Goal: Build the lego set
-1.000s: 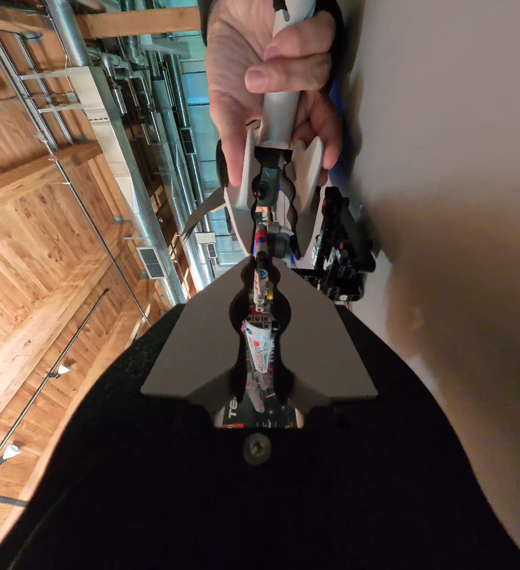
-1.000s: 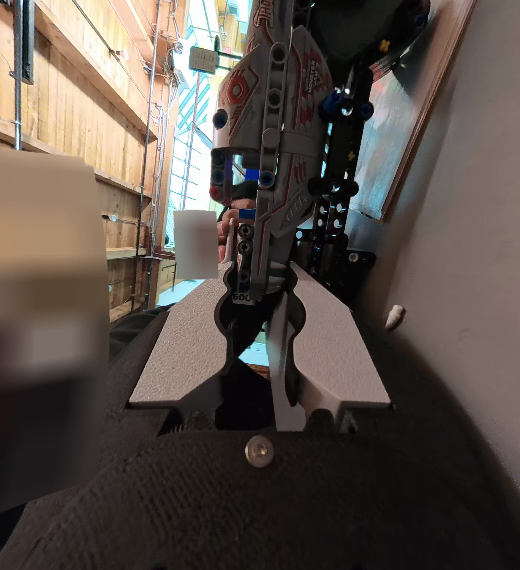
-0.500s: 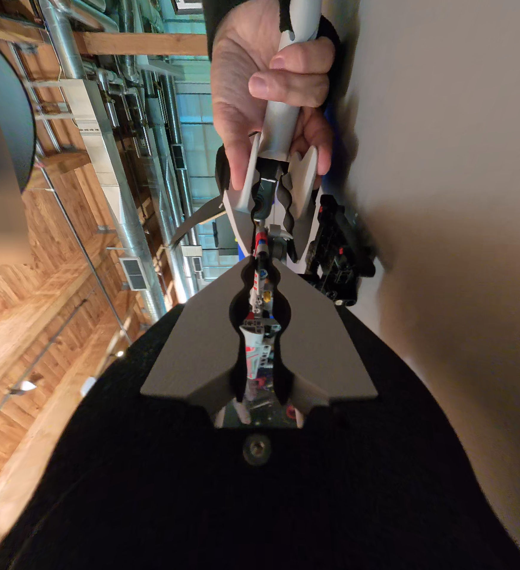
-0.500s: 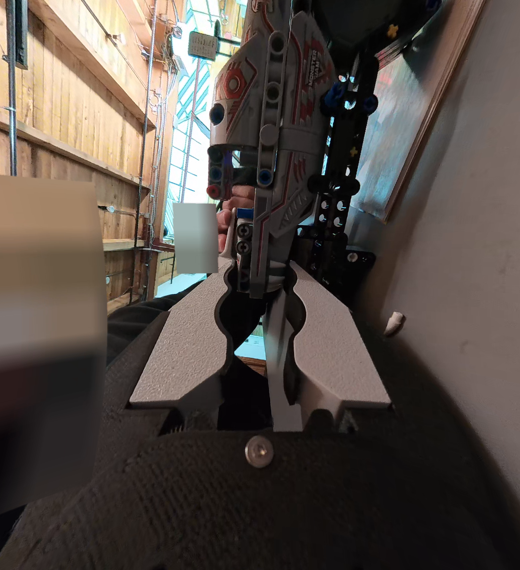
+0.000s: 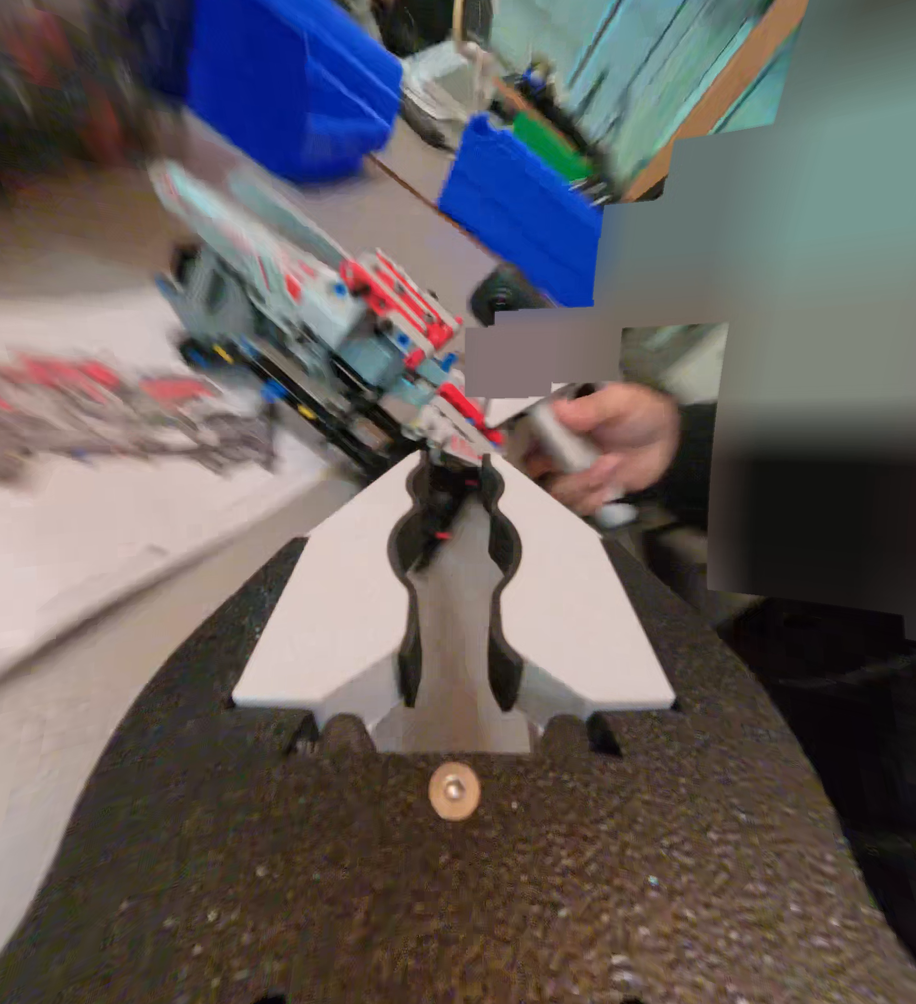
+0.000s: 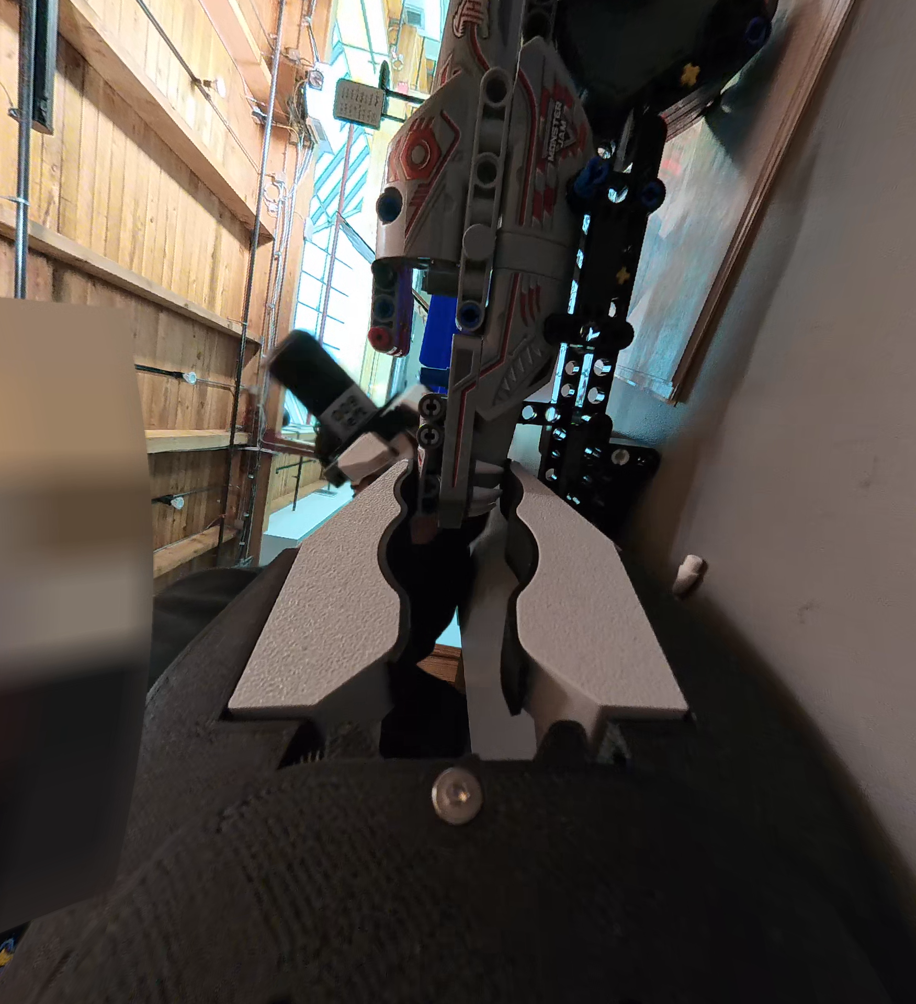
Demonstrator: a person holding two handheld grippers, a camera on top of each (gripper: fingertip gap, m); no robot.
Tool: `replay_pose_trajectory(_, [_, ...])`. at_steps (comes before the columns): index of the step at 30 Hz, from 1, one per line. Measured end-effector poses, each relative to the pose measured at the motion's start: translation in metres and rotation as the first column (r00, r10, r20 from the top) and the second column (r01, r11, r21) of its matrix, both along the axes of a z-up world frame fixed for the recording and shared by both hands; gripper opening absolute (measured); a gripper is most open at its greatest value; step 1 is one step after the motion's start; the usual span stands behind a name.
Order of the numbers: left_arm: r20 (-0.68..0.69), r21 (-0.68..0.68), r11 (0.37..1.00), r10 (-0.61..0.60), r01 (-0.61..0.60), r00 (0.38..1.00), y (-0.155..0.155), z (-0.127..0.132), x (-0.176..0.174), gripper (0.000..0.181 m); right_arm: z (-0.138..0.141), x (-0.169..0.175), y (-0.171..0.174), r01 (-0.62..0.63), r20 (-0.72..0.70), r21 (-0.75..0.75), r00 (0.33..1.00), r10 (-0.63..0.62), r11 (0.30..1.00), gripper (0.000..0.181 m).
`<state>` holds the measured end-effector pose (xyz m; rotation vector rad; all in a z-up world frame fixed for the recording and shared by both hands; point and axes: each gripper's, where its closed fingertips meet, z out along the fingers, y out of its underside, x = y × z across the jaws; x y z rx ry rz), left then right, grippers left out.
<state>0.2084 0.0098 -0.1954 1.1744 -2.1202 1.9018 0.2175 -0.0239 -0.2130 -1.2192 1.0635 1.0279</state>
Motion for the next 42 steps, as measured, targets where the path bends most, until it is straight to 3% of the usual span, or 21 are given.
replay_pose_trajectory(1, [-0.155, -0.139, 0.99, -0.04, 0.018, 0.987, -0.006, 0.001, -0.004, 0.015, 0.0, 0.0, 0.0, 0.001, 0.002, -0.001, 1.0, -0.001, 1.0, 0.029])
replay_pose_trajectory(3, [-0.335, -0.382, 0.924, -0.117, -0.021, 0.935, -0.012, 0.01, -0.003, 0.01, 0.0, -0.001, 0.0, 0.001, 0.011, -0.007, 1.0, -0.001, 1.0, 0.029])
replay_pose_trajectory(5, [-0.431, -0.453, 0.891, -0.183, -0.037, 0.884, -0.019, 0.005, -0.002, 0.004, 0.0, -0.001, 0.001, 0.003, 0.023, -0.014, 1.0, -0.003, 1.0, 0.029])
replay_pose_trajectory(8, [-0.466, -0.45, 0.893, -0.265, 0.032, 0.844, -0.035, 0.0, -0.013, 0.0, 0.0, -0.001, 0.001, 0.008, 0.028, -0.016, 1.0, -0.007, 1.0, 0.029])
replay_pose_trajectory(13, [-0.483, -0.466, 0.885, -0.267, 0.014, 0.834, -0.036, 0.002, -0.01, 0.0, 0.0, 0.0, 0.0, 0.016, 0.031, -0.017, 0.999, -0.015, 1.0, 0.029])
replay_pose_trajectory(19, [-0.534, -0.396, 0.917, -0.194, -0.041, 0.823, -0.022, -0.01, -0.008, 0.028, 0.0, 0.002, 0.0, 0.016, 0.014, -0.006, 1.0, -0.016, 1.0, 0.029])
replay_pose_trajectory(23, [-0.543, -0.37, 0.928, -0.176, -0.046, 0.821, -0.027, -0.013, 0.0, 0.027, 0.0, 0.001, 0.0, 0.015, 0.021, -0.012, 1.0, -0.015, 1.0, 0.029])
replay_pose_trajectory(25, [-0.541, -0.384, 0.923, -0.194, -0.034, 0.818, -0.032, -0.012, 0.002, 0.007, -0.001, -0.001, 0.002, 0.005, 0.03, -0.021, 1.0, -0.005, 1.0, 0.029])
replay_pose_trajectory(30, [-0.51, -0.348, 0.937, -0.165, -0.027, 0.844, -0.033, -0.013, 0.007, 0.006, -0.003, -0.001, 0.002, 0.015, 0.06, -0.053, 0.998, -0.011, 0.999, 0.029])
replay_pose_trajectory(42, [-0.511, -0.357, 0.933, -0.23, 0.039, 0.828, -0.032, -0.015, 0.004, 0.005, -0.004, -0.003, 0.006, 0.008, 0.09, -0.083, 0.996, -0.001, 0.997, 0.028])
